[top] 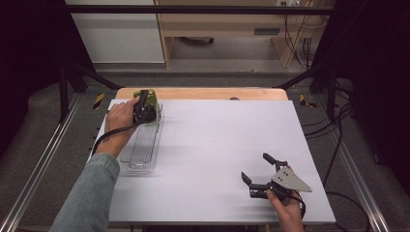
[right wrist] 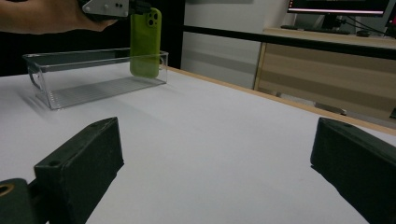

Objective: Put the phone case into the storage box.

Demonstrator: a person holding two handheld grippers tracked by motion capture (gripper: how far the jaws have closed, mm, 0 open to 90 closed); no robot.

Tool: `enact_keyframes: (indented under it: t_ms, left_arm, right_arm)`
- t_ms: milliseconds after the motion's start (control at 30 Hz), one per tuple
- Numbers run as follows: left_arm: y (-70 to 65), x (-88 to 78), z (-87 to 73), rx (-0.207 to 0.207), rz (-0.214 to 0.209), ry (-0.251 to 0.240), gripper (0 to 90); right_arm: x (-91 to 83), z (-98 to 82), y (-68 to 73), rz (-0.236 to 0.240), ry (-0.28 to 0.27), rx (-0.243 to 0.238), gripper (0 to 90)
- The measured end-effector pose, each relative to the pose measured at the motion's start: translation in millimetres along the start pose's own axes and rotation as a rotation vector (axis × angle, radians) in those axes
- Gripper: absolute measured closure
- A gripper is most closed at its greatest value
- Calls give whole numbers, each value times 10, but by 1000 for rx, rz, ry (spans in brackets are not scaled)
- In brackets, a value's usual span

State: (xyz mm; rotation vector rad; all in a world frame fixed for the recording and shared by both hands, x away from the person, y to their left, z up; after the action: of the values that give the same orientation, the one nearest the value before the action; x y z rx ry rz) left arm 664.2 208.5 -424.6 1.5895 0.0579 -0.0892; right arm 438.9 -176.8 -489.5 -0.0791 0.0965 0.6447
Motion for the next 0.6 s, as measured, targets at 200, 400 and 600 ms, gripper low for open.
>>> enact_keyframes:
  t_ms: [200,400,600]
  left_arm:
    - [-38,1,10,5,-10,-2,877]
    - [-60,3,10,0,-14,-2,876]
    - [-68,1,-10,-9,-11,1,876]
  right_arm:
    - [1,0,-2,-1,0,2,25]
    - [-1,1,-3,-1,-1,1,25]
    - [-2,-1,-8,-2,0,1,25]
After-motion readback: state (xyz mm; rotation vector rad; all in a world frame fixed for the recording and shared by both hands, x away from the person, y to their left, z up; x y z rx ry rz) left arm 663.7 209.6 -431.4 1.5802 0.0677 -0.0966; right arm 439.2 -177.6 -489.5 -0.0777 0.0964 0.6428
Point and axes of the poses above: each handheld gripper's, and its own axes: x roughly forward along the jaws, z roughly out of its top, y roughly to its left, the point moved 6 cm from there along x, roughly forward along the jaws
